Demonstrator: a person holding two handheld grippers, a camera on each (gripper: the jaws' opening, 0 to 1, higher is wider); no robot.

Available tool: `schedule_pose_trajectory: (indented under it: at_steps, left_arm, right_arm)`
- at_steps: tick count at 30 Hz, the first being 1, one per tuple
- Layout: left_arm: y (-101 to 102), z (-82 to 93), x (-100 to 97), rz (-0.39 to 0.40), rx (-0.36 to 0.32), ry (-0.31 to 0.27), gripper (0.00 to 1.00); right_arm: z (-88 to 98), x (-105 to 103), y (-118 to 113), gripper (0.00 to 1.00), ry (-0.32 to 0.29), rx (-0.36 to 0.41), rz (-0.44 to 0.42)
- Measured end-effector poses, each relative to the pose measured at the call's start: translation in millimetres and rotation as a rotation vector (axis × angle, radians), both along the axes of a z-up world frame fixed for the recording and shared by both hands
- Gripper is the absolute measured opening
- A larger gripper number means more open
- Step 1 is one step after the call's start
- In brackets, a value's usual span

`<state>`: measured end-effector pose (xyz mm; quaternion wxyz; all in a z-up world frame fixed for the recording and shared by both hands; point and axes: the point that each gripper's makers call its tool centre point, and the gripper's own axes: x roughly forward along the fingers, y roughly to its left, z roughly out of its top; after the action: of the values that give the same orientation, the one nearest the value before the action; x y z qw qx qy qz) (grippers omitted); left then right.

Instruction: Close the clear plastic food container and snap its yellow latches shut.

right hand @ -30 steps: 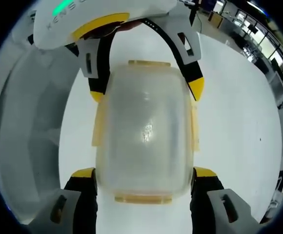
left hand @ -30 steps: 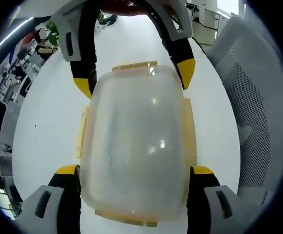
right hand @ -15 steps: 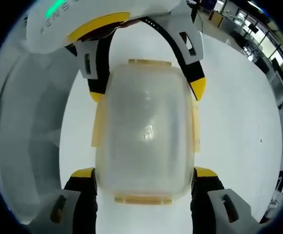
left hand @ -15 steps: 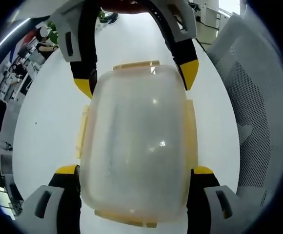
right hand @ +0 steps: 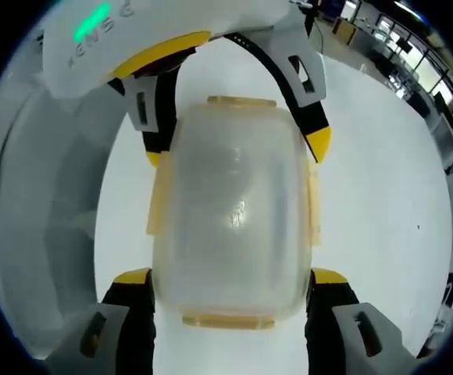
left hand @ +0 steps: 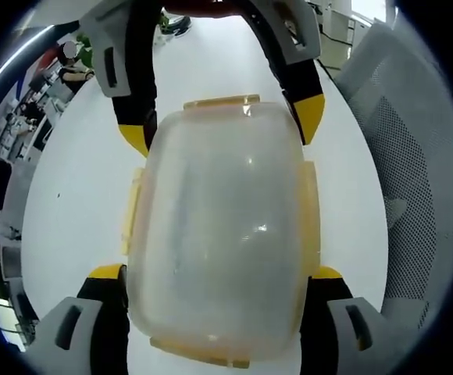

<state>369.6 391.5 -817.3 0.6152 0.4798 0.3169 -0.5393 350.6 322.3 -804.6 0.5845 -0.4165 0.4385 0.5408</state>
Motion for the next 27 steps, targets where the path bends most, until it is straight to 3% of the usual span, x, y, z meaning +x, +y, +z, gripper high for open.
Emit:
schedule_pose_trajectory:
  at_steps: [27]
  left_arm:
    - [-2.1, -1.8, 16.0, 0.021, 0.0, 0.021, 0.94]
  right_arm:
    - [0.6, 18.8, -2.2, 0.79, 0.001, 0.026, 0.025]
